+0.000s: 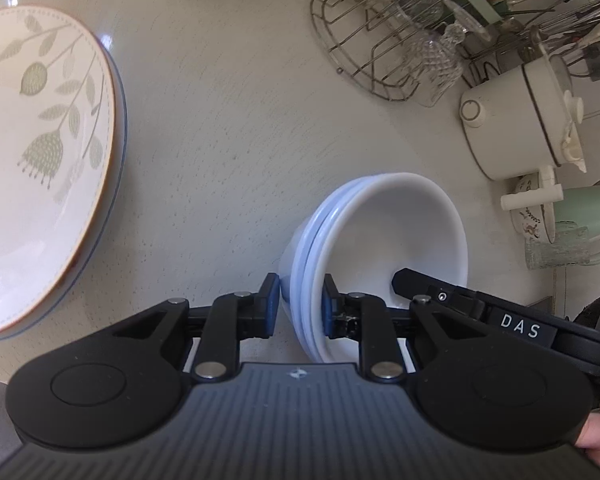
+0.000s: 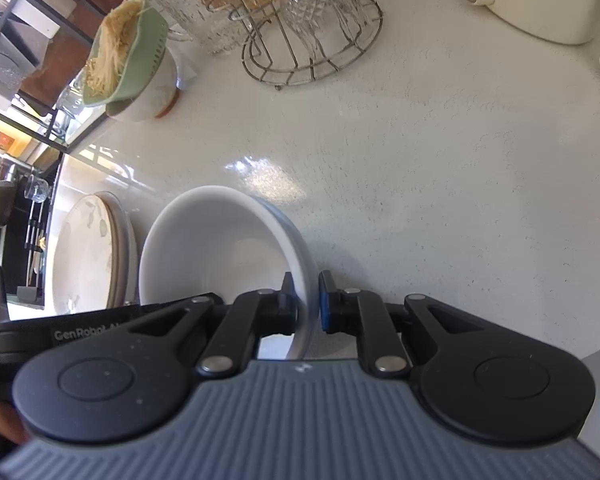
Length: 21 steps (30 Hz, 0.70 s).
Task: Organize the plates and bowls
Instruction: 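Carry the stacked bowls with both tools over the leaf plate stack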
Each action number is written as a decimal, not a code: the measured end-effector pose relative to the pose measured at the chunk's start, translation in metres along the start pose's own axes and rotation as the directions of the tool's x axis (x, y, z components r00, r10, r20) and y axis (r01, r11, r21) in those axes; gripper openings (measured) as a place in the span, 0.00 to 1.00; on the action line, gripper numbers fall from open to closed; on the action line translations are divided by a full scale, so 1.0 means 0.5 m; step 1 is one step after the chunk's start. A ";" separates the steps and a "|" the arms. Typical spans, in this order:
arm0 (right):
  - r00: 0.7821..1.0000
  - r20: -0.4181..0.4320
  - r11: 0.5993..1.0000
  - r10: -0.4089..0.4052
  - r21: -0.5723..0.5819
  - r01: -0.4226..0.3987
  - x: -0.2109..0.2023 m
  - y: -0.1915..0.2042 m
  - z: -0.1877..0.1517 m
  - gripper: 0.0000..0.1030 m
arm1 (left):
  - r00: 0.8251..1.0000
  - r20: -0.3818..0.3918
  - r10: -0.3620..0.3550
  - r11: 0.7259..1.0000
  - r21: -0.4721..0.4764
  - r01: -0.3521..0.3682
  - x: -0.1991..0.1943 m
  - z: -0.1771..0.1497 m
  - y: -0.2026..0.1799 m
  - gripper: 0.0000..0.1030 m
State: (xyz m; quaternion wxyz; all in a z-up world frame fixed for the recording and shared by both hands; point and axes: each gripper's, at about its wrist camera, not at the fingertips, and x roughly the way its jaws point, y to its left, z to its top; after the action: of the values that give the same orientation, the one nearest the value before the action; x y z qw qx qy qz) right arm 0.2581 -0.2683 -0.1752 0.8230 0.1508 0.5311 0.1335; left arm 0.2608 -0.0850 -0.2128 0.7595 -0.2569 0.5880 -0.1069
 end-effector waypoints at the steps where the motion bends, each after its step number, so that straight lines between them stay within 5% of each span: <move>1: 1.000 0.005 1.000 0.000 -0.001 0.000 -0.003 0.003 0.001 0.14 | 1.000 0.003 -0.001 1.000 0.002 0.001 -0.005 0.001 0.000 0.24; 21: 0.997 0.057 0.998 0.050 -0.046 -0.047 -0.016 0.110 0.018 0.14 | 0.994 0.105 0.003 1.000 -0.026 0.000 -0.130 0.028 0.061 0.24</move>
State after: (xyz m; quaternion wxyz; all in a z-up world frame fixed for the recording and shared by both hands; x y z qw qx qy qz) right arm 0.2598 -0.2216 -0.1434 0.8378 0.1489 0.5000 0.1609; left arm 0.2515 -0.0253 -0.1718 0.7861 -0.2716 0.5487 -0.0849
